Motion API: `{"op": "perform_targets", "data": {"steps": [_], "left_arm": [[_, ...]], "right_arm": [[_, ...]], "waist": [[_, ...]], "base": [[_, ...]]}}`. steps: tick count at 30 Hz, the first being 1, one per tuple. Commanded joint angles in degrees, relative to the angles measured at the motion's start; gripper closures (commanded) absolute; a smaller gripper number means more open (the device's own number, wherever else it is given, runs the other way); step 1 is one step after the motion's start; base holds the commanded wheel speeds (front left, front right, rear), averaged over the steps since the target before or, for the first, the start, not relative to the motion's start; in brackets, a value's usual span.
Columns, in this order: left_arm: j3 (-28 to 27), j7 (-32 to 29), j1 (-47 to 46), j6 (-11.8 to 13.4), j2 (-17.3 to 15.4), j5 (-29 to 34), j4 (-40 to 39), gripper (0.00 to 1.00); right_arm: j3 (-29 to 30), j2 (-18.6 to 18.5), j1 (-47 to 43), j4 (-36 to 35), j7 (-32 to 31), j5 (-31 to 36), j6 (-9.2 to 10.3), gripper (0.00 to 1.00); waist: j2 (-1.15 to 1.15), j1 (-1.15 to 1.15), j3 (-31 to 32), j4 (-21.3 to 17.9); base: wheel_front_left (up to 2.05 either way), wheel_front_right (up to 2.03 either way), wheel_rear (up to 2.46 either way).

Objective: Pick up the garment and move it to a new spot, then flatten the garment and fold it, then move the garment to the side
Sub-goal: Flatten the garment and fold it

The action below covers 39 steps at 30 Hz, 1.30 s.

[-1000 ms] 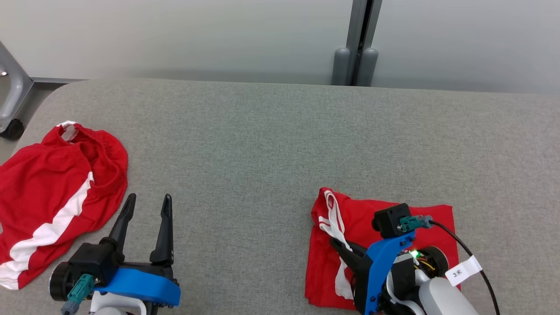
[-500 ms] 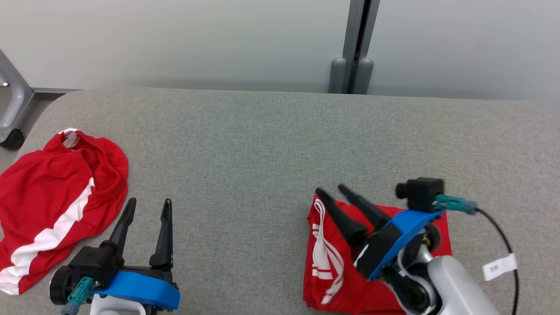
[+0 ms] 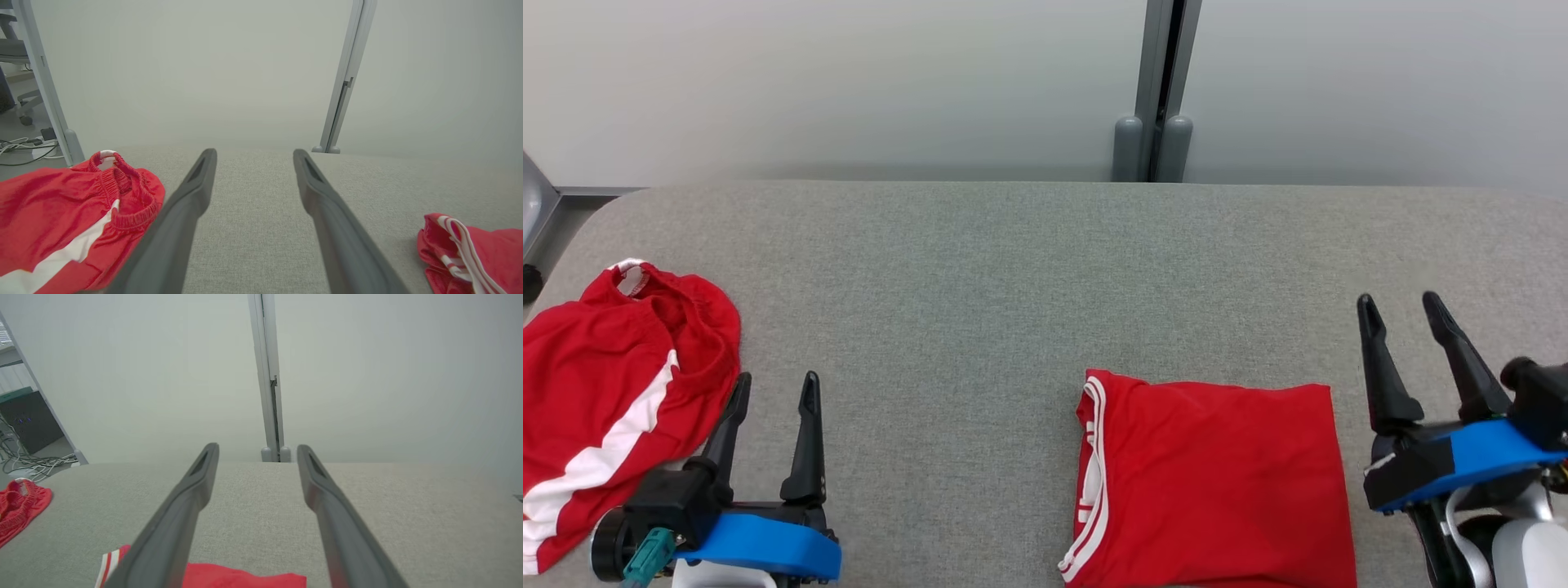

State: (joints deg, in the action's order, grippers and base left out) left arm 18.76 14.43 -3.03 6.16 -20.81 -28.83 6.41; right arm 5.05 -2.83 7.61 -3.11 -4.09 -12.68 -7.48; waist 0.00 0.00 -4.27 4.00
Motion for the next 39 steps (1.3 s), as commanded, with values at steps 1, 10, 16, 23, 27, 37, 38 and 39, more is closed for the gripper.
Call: {"op": "perform_targets", "data": {"steps": [1,10,16,23,27,37,38,39], "left_arm": [[-0.48,0.28,0.40,0.42,-0.07,-0.29,-0.28,0.00],[-0.95,0.59,2.35,1.36,1.16,0.03,0.45,0.00],[-1.40,0.75,4.84,1.51,2.81,-0.16,1.57,0.00],[-2.06,0.74,6.80,1.61,3.25,-0.77,3.57,0.00],[-2.13,0.74,7.28,1.61,2.96,-0.72,4.04,0.00],[-1.32,0.40,6.96,1.88,2.61,-0.33,3.73,0.00],[-1.24,0.37,6.95,1.91,2.57,-0.30,3.62,0.00],[-1.15,0.31,6.92,1.96,2.53,-0.25,3.49,0.00]], "right_arm": [[0.75,-0.15,-1.55,-0.39,1.18,1.97,-0.03,0.00],[2.21,-0.14,-7.46,2.84,7.30,6.09,-0.03,0.00],[2.83,-0.13,-9.60,4.18,8.01,4.68,-0.03,0.00],[2.86,-0.15,-10.50,4.57,6.96,4.47,-0.03,0.00],[2.16,-0.15,-10.82,4.70,5.90,4.80,-0.03,0.00],[2.05,-0.15,-10.91,5.02,5.46,4.08,-0.03,0.00],[2.02,-0.15,-10.89,5.07,5.25,4.12,-0.03,0.00],[2.02,-0.15,-10.82,5.09,5.16,4.13,-0.03,0.00]], "waist": [[0.00,0.00,0.30,-0.32],[0.00,0.00,3.80,-1.86],[0.00,0.00,5.96,-2.46],[0.00,0.00,7.17,-2.78],[0.00,0.00,7.34,-2.74],[0.00,0.00,7.02,-2.59],[0.00,0.00,7.03,-2.61],[0.00,0.00,7.02,-2.62]], "base": [[0.00,0.00,0.00],[0.00,0.00,0.00],[0.00,0.00,0.00],[0.00,0.00,0.00],[0.00,0.00,0.00],[0.00,0.00,0.00],[0.00,0.00,0.00],[0.00,0.00,0.00]]}}
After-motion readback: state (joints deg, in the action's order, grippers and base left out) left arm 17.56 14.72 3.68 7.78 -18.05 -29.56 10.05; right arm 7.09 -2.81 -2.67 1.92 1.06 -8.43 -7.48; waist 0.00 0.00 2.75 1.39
